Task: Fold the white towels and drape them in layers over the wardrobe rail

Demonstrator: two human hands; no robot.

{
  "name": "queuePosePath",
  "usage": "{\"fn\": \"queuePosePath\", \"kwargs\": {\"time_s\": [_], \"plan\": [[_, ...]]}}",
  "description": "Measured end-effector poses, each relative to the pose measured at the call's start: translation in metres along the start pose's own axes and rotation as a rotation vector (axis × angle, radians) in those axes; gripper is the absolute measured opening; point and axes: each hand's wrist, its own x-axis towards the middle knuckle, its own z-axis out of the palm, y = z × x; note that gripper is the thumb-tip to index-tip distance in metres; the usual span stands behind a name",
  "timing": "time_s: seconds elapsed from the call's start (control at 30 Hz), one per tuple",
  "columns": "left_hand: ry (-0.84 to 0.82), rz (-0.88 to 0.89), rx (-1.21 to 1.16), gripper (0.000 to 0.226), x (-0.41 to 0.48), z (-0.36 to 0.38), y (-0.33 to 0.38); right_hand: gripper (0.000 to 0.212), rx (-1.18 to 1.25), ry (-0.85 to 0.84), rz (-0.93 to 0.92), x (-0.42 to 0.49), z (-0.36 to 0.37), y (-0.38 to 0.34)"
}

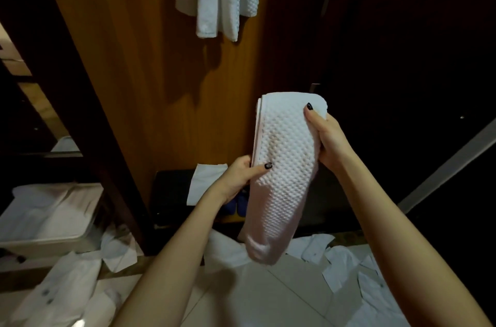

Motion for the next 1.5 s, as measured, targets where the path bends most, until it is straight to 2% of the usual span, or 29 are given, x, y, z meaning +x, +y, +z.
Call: {"fn": "queuePosePath", "kwargs": {"time_s": [0.1,0.17,0.23,0.3,0.37,0.5,0.6,0.63,0.73,0.77,0.8,0.87,0.93,1.0,1.1,1.2,1.23,1.27,1.33,1.4,1.47,1.5], "plan": [[0.045,0.109,0.052,0.032,-0.003,0.01,0.013,0.021,0.02,0.007,-0.015,-0.002,0.0,-0.001],[0.161,0.197,0.168,0.042,-0.001,0.02,0.016,0.027,0.066,0.034,-0.011,-0.002,-0.001,-0.003],[0.199,0.308,0.165,0.007,-0.002,0.025,0.02,0.03,0.111,0.03,0.003,-0.002,-0.003,-0.004],[0.219,0.333,0.179,0.019,-0.001,0.025,0.019,0.031,0.134,0.03,0.021,-0.002,-0.006,-0.005],[0.181,0.281,0.083,0.012,-0.003,0.019,0.024,0.027,0.134,0.04,0.031,-0.001,-0.008,-0.009],[0.004,0.184,-0.014,0.008,-0.005,0.015,0.037,0.027,0.067,0.03,0.055,0.004,-0.009,-0.021],[0.076,0.208,0.064,0.054,-0.007,0.014,0.049,0.031,-0.001,0.03,0.063,0.009,-0.009,-0.032],[0.099,0.223,0.104,0.056,-0.01,0.016,0.053,0.032,-0.023,0.034,0.059,0.011,-0.009,-0.035],[0.174,0.263,0.155,0.009,-0.013,0.022,0.055,0.028,-0.058,0.051,0.047,0.016,-0.014,-0.042],[0.21,0.264,0.167,0.007,-0.014,0.023,0.055,0.026,-0.061,0.044,0.048,0.017,-0.016,-0.043],[0.21,0.281,0.136,0.005,-0.015,0.022,0.055,0.026,-0.054,0.03,0.053,0.018,-0.019,-0.042],[0.28,0.371,0.152,0.03,-0.017,0.024,0.06,0.023,-0.025,-0.006,0.043,0.016,-0.023,-0.04],[0.364,0.413,0.301,0.045,-0.014,0.026,0.062,0.026,0.01,-0.025,0.012,0.012,-0.024,-0.038],[0.405,0.444,0.497,0.046,-0.012,0.031,0.062,0.037,0.079,-0.04,-0.005,0.009,-0.026,-0.036],[0.446,0.461,0.591,0.044,-0.009,0.031,0.063,0.029,0.133,-0.072,-0.009,0.007,-0.026,-0.036],[0.413,0.471,0.644,0.019,-0.007,0.03,0.066,0.037,0.14,0.045,0.059,0.011,-0.014,-0.033],[0.397,0.438,0.668,0.02,-0.007,0.03,0.068,0.037,0.158,0.077,0.078,0.013,-0.01,-0.033],[0.385,0.416,0.656,0.024,-0.004,0.029,0.068,0.034,0.177,0.099,0.088,0.015,-0.007,-0.033],[0.364,0.383,0.528,0.018,-0.001,0.025,0.071,0.03,0.218,0.075,0.082,0.017,-0.005,-0.03],[0.317,0.345,0.339,0.007,-0.001,0.019,0.074,0.028,0.24,0.002,0.108,0.01,-0.002,-0.021],[0.238,0.261,0.19,0.008,0.0,0.013,0.073,0.023,0.194,-0.067,0.169,-0.001,-0.003,0.004],[0.195,0.215,0.156,0.01,0.0,0.012,0.07,0.028,0.172,-0.105,0.193,-0.007,-0.005,0.018]]}}
